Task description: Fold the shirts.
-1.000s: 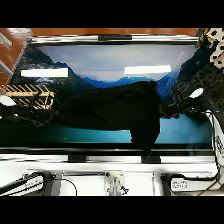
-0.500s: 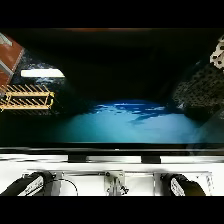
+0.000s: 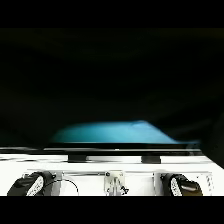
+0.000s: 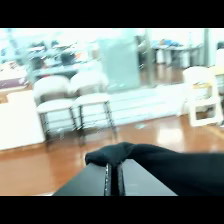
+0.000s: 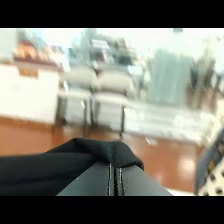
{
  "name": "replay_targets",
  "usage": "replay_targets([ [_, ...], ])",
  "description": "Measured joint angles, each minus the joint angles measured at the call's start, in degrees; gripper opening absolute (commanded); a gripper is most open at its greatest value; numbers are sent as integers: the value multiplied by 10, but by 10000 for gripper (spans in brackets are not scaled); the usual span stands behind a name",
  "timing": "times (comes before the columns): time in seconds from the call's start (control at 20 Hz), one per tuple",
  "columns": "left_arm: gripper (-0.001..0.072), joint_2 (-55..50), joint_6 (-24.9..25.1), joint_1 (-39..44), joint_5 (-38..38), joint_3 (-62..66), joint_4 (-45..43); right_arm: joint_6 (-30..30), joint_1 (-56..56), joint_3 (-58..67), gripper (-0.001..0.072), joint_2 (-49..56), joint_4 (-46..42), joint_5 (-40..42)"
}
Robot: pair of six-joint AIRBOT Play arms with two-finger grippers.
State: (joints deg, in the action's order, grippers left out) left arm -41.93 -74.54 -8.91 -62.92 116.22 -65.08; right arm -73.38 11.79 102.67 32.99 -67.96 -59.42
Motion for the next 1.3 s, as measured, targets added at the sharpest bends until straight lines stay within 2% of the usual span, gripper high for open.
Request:
replay_targets([
  [0.25, 37, 11, -9, 0, -86, -10, -28, -22, 0, 2, 60, -5, -38, -108],
  [0.55, 36, 12, -11, 0, -215, -127, -36, -49, 0, -34, 60, 46, -64, -337],
  [0.65, 37, 14, -7, 0, -217, -159, -38, -49, 0, -52, 60, 54, -60, -337],
  [0.75, 36, 15, -2, 0, -184, -160, -38, -47, 0, -46, 60, 53, -45, -287],
  [0.9, 37, 18, -1, 0, -129, -115, -37, -43, 0, -5, 60, 52, -29, -206],
  [1.0, 37, 21, -12, 0, -110, -73, -37, -41, -1, 33, 60, 50, -22, -180],
  [1.15, 37, 36, -23, 0, -103, -28, -35, -45, 0, 77, 60, 41, -20, -175],
  [1.3, 37, 48, -31, 0, -156, -11, -36, -60, 0, 94, 60, 30, -26, -218],
])
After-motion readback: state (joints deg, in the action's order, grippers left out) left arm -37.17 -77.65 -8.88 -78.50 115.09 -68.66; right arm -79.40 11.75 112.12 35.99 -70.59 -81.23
